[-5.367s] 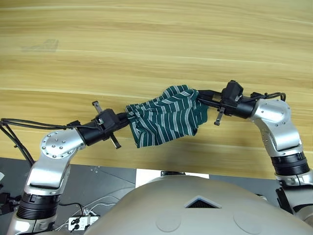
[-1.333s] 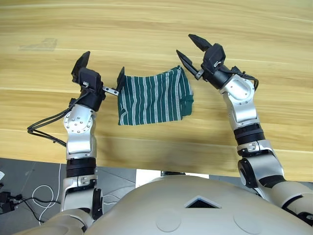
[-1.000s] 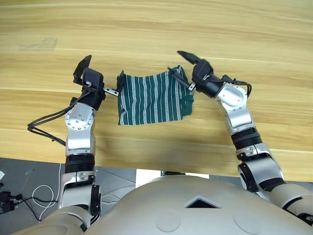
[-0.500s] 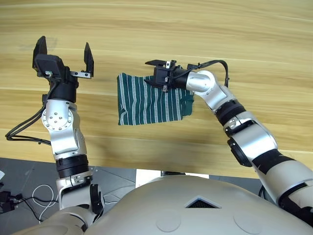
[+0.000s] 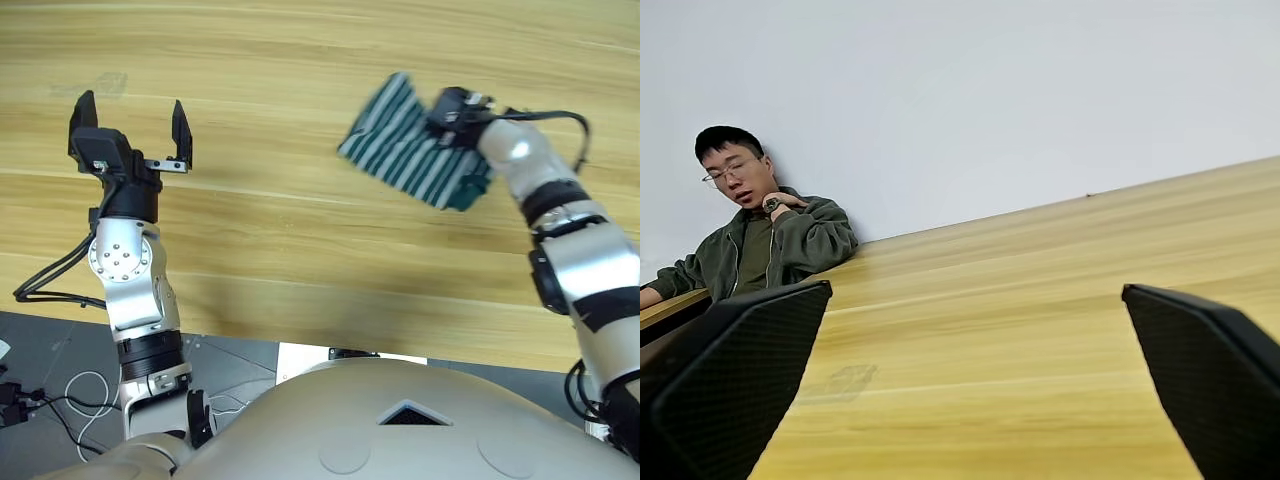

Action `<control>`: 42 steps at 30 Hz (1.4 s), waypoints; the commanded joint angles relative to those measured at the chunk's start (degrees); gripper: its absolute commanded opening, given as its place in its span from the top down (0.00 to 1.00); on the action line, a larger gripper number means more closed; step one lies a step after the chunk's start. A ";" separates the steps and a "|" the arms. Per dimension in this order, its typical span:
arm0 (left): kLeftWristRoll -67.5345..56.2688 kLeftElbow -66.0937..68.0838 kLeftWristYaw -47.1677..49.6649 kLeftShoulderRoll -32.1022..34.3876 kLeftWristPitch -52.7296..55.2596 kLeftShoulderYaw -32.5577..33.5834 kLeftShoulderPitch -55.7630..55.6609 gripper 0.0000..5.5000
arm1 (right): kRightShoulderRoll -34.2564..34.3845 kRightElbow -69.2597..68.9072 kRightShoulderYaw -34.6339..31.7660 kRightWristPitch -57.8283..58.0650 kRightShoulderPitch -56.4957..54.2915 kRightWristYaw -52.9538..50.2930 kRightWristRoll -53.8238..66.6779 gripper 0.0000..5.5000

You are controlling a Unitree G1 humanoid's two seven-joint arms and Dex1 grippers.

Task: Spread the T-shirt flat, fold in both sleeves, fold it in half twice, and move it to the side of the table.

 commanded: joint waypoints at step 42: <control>14.96 10.43 9.15 -14.11 -12.48 -17.00 -8.18 0.02 | 20.18 -39.93 -13.59 -24.05 28.36 -9.13 27.48 0.54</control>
